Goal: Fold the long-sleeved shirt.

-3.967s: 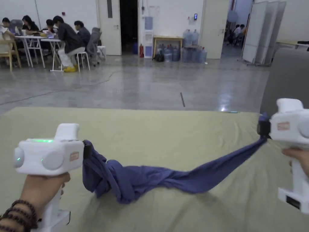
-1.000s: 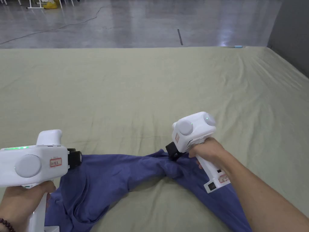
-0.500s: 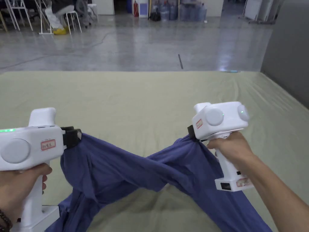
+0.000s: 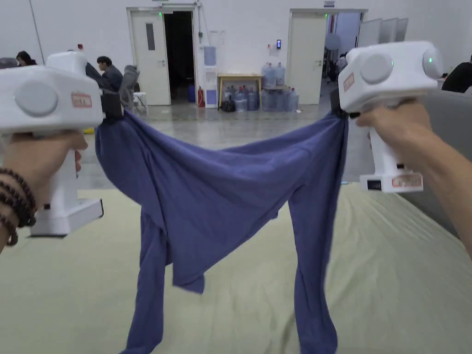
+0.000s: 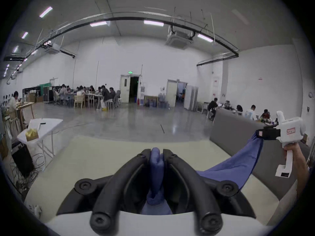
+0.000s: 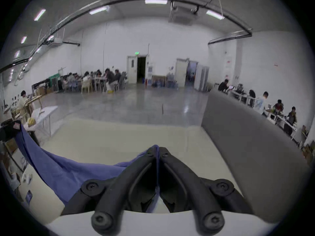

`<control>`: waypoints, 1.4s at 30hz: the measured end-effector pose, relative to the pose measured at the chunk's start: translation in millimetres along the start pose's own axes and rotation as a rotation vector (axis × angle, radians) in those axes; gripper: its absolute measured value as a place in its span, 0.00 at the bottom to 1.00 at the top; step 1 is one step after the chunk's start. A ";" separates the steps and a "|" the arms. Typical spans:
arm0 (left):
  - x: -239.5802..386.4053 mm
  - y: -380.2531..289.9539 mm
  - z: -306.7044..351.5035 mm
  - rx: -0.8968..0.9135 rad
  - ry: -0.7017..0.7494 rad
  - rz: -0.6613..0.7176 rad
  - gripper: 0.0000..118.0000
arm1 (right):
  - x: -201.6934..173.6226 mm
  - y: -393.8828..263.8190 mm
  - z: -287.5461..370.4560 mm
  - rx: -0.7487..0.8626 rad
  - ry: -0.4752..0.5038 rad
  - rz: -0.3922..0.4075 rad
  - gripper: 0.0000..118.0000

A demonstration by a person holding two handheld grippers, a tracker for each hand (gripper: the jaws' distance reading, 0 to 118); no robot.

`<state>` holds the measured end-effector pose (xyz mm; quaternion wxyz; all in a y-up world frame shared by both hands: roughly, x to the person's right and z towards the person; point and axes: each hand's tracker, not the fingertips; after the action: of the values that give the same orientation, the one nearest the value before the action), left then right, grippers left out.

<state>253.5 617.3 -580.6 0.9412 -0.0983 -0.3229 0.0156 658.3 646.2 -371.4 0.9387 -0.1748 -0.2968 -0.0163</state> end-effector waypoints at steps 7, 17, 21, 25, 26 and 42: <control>6.3 60.5 -55.4 0.027 0.045 -0.007 0.10 | 8.1 78.5 -22.3 0.054 -0.048 -0.081 0.02; 11.5 -78.0 -126.5 -0.190 0.054 -0.068 0.10 | -9.0 -52.1 -115.0 -0.129 -0.008 -0.077 0.03; 11.5 -168.6 -138.2 -0.298 0.076 -0.072 0.10 | -25.5 -150.6 -155.8 -0.283 0.008 -0.054 0.03; 5.8 -217.0 -128.1 -0.395 0.098 -0.056 0.10 | -33.9 -212.8 -164.2 -0.391 0.021 -0.071 0.03; 1.9 -219.9 -117.7 -0.377 0.094 -0.045 0.10 | -32.7 -219.9 -156.0 -0.384 0.032 -0.073 0.03; -11.5 -438.0 187.3 -0.414 0.114 0.057 0.10 | 18.1 -472.3 108.1 -0.504 0.158 -0.132 0.03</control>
<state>115.0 219.7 -357.4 0.9169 -0.2991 -0.2624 -0.0302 550.1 240.8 -128.3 0.8828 -0.3813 -0.2199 -0.1641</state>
